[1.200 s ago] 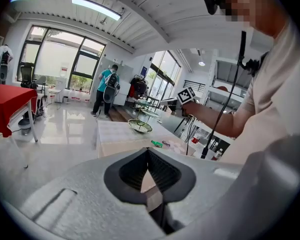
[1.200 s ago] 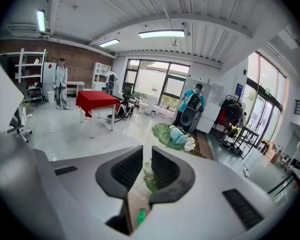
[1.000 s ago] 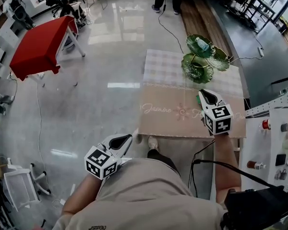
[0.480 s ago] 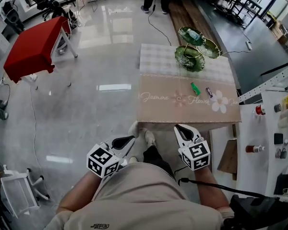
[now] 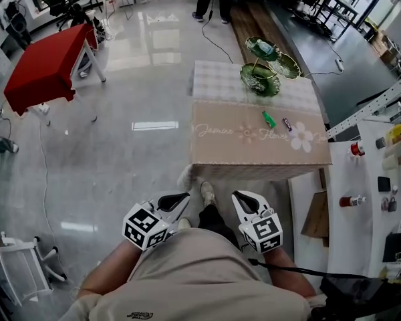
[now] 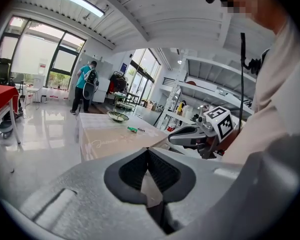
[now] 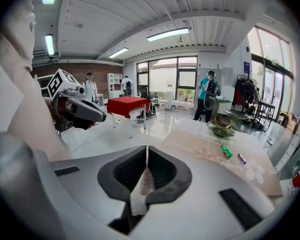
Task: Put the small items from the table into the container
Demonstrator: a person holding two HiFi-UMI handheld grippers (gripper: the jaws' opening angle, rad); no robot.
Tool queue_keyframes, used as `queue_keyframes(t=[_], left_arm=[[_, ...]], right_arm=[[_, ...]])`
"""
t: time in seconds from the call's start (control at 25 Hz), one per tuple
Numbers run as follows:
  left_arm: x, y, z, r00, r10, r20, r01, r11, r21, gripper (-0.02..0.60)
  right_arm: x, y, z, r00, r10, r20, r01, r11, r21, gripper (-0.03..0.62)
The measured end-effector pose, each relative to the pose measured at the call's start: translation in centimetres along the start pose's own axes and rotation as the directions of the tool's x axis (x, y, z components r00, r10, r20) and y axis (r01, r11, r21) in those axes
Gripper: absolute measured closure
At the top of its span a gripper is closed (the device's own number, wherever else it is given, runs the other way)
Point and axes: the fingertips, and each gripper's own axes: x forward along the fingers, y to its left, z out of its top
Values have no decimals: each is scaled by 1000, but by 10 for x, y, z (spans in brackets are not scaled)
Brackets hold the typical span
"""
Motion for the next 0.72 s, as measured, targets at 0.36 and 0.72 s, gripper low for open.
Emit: queue_keyframes(t=[0.36, 0.72], left_arm=[[-15, -7, -6, 999, 16, 28, -16, 1000, 1, 574], [-7, 10, 10, 994, 35, 102, -26, 996, -90, 574]], right_arm=[[-4, 13, -1, 1000, 19, -12, -19, 1000, -10, 568], [14, -29, -11, 1000, -28, -11, 28, 999, -36, 565]])
